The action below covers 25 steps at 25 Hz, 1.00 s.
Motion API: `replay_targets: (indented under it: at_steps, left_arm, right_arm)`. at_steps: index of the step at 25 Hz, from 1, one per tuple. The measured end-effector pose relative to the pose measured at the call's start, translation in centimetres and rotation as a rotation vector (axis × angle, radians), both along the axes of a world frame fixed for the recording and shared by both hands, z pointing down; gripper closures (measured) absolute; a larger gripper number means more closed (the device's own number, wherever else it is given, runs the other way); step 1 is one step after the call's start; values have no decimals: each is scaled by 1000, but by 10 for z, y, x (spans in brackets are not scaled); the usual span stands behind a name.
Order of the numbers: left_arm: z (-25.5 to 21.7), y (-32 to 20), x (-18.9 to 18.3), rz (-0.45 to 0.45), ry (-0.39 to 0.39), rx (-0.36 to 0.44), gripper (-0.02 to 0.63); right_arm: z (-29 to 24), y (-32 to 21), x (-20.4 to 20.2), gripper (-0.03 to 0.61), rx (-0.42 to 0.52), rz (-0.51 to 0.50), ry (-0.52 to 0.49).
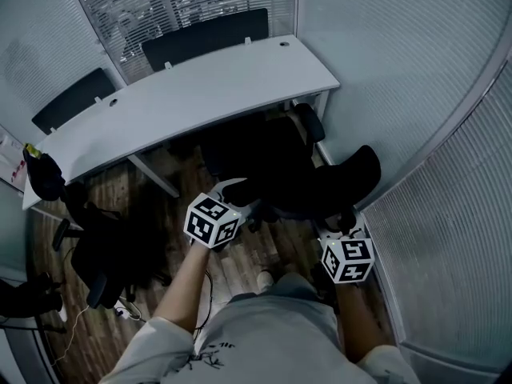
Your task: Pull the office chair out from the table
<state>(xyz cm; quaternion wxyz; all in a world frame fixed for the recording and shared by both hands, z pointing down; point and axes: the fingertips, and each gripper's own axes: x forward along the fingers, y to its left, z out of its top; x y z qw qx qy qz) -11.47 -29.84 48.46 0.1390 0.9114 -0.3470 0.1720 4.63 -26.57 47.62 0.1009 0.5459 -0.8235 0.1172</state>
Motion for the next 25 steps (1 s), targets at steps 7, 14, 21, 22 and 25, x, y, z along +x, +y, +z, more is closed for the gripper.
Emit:
replay_targets:
  at_steps: [7,14,21,22,25]
  left_arm:
    - [-2,21,14,-13,5,-1,374]
    - [-1,40,27,-33,2,-8,374]
    - [0,55,40,-39,-3,-21,374]
    - [-1,57,41,-38,-2,-23,374]
    - [-2,66,44,-40,0,-25,374]
  right_arm:
    - [-2,20,15,298,6,4,-3]
    - [0,36,28,298,0,-17,1]
    - [0,49,41,298,-13,-36,5]
    - [0,51,42,296,-14,-36,5]
    - [-2,61,45,298,-17,-38,9]
